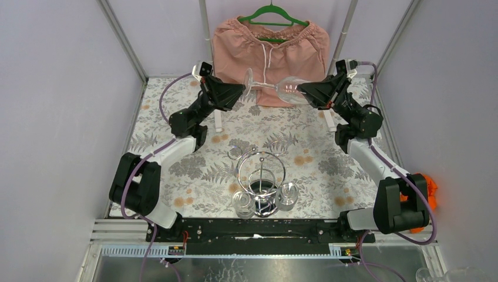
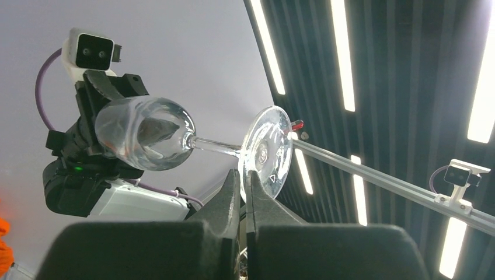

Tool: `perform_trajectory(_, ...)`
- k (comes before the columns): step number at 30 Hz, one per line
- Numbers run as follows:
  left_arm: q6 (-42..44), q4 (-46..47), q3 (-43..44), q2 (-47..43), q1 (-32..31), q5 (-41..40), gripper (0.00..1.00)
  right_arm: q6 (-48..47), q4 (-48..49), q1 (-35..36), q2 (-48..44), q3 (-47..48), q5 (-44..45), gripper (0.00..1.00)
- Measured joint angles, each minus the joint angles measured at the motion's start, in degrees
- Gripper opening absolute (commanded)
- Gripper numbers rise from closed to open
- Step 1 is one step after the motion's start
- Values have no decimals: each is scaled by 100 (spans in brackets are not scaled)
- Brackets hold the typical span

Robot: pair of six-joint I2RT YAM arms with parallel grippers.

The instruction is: Take the wine glass off the wine glass rack

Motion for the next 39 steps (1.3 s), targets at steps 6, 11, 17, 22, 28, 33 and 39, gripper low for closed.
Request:
perform_trajectory(6, 0, -15, -17, 0, 2, -74, 0, 232, 260, 44, -90, 9, 48, 6)
perform_trajectory(11, 0, -9, -20, -4, 2, -125, 0, 258, 297, 52, -118, 9, 15, 0)
perform_trajectory(17, 0, -11, -22, -13, 2, -120, 18, 254, 297, 52, -133, 9, 9, 0)
perform_trajectory(22, 101, -11, -48, -13, -7, -31, 30, -81, 186, 63, -334, -2, -149, 0)
perform_trajectory(28, 201, -9, -48, -17, -42, 114, 52, -680, -247, 96, -748, -4, -313, 0)
perform_trajectory(33, 315, -28, -48, -15, -2, 304, 68, -1132, -837, 164, -1056, 0, -461, 0)
perform_trajectory(39, 446, -42, -149, -13, 232, 485, 69, -1934, -2002, 212, -1432, 153, -608, 0)
